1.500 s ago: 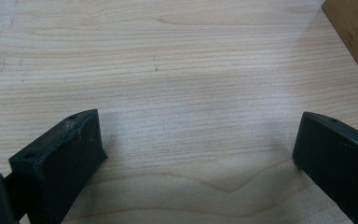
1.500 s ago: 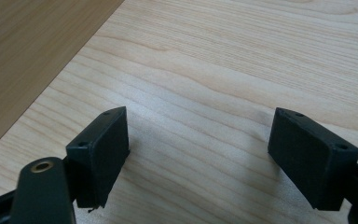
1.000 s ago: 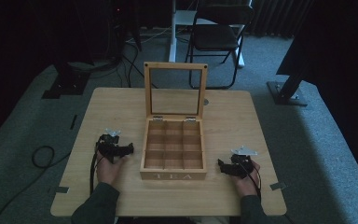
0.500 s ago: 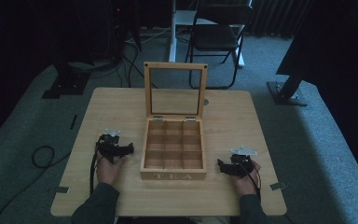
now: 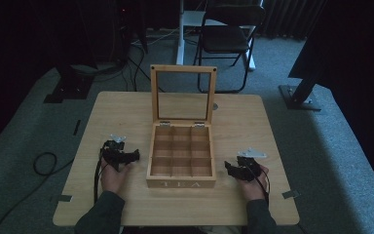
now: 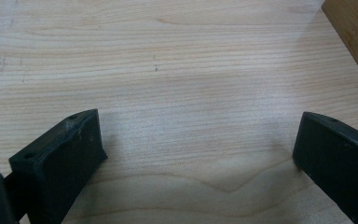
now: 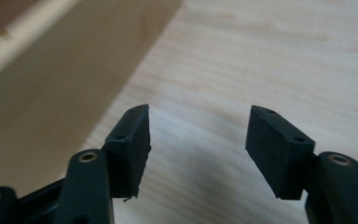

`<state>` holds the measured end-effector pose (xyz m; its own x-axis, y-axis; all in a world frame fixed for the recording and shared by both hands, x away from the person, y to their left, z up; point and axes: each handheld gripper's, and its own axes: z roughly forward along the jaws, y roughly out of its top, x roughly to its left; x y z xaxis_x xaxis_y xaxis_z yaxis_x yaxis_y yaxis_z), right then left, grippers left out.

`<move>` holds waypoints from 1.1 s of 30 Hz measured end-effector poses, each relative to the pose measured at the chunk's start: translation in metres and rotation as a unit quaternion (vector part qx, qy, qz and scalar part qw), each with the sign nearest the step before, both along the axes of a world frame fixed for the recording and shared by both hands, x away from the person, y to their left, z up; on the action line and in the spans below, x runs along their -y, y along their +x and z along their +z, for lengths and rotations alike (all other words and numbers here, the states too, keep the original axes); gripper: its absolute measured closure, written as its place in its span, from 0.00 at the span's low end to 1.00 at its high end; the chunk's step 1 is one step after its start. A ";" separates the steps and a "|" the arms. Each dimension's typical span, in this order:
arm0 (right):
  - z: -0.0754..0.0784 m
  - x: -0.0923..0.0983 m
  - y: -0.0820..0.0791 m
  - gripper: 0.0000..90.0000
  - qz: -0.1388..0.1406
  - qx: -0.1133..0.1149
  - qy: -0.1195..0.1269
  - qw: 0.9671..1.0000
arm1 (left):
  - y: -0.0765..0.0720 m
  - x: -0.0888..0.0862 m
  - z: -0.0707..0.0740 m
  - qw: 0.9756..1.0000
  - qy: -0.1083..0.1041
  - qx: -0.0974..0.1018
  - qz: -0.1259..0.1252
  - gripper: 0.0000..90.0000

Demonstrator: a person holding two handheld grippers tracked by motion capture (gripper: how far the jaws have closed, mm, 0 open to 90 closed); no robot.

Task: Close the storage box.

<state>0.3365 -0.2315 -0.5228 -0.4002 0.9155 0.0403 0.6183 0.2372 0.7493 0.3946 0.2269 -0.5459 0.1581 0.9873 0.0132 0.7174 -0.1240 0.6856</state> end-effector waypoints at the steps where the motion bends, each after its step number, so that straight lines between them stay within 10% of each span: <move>1: 0.003 -0.001 0.000 0.48 0.001 0.004 0.001 1.000 | 0.000 0.000 0.000 1.000 0.000 0.000 0.000 0.02; 33: 0.061 -0.027 0.039 0.54 0.025 0.049 0.036 0.998 | 0.000 0.000 0.000 1.000 0.001 -0.001 -0.001 0.02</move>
